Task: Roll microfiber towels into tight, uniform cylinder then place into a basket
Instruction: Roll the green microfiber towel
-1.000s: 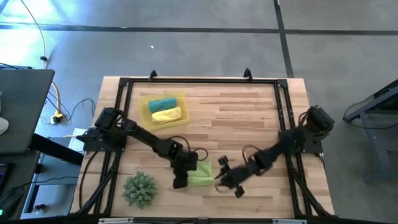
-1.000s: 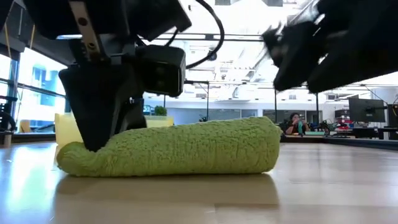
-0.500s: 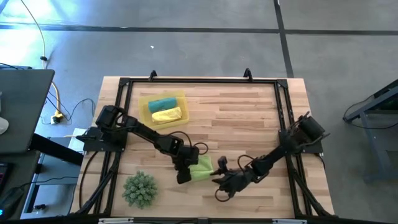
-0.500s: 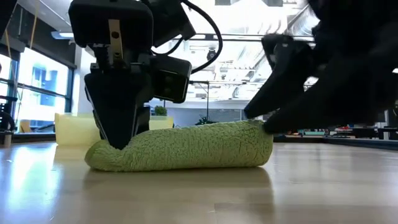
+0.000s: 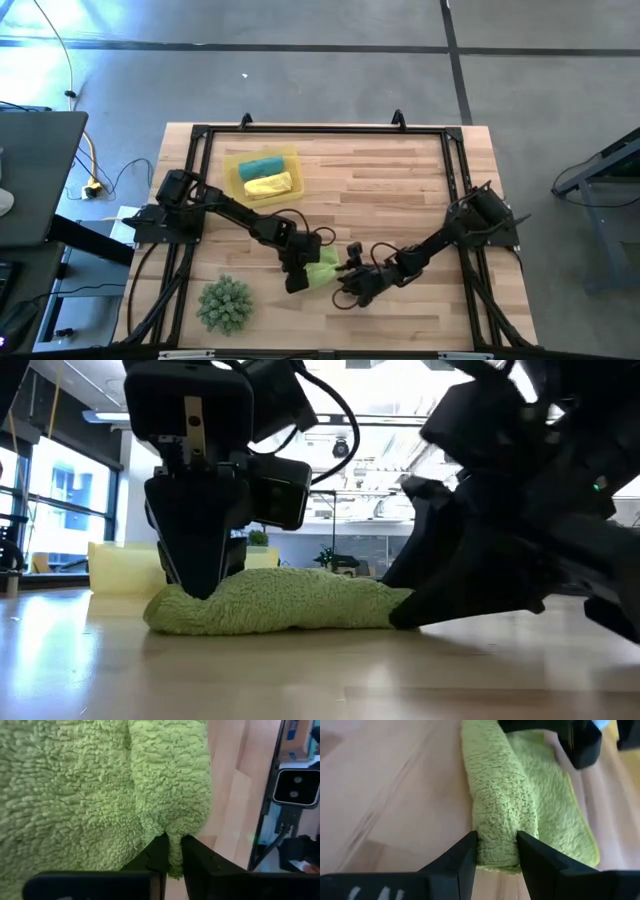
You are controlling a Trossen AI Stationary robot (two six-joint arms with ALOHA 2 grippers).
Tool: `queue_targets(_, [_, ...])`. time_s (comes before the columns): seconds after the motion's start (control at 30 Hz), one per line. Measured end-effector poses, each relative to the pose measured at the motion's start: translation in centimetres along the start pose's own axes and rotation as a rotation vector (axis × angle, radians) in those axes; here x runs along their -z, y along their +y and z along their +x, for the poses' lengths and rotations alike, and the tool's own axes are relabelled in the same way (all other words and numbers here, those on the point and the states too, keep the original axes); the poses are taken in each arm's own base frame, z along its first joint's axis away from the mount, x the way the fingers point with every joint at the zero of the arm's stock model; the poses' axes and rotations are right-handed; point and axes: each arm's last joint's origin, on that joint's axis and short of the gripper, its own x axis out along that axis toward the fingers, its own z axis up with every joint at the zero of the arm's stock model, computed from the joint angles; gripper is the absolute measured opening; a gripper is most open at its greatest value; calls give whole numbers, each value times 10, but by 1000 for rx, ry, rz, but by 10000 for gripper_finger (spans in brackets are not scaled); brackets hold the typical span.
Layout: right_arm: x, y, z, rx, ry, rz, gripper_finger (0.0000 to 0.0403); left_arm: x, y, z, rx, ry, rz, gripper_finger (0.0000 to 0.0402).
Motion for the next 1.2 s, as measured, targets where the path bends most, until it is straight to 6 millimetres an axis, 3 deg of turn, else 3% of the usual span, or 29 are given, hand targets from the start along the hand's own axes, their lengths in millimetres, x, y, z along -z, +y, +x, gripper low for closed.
queue_targets(0.23, [6, -11, 6, -81, 70, 255, 120, -1, -2, -2, 28, 5, 25, 74])
queue_targets(0.5, [10, -12, 7, -142, 109, 318, 12, 1, -4, -24, -58, -24, 116, 96])
queue_targets(0.67, [8, -17, 10, -247, 102, 428, 11, 11, -11, -42, -213, -38, 165, 97])
queue_targets(0.8, [7, -25, 14, -416, 105, 558, 5, 21, -30, -48, -305, -104, 271, 97])
queue_targets(1.0, [10, -43, 21, -555, 166, 821, 5, 45, -59, -31, -431, -136, 499, 97])
queue_targets(1.2, [12, -55, 24, -634, 216, 977, 5, 71, -80, -15, -545, -174, 638, 97])
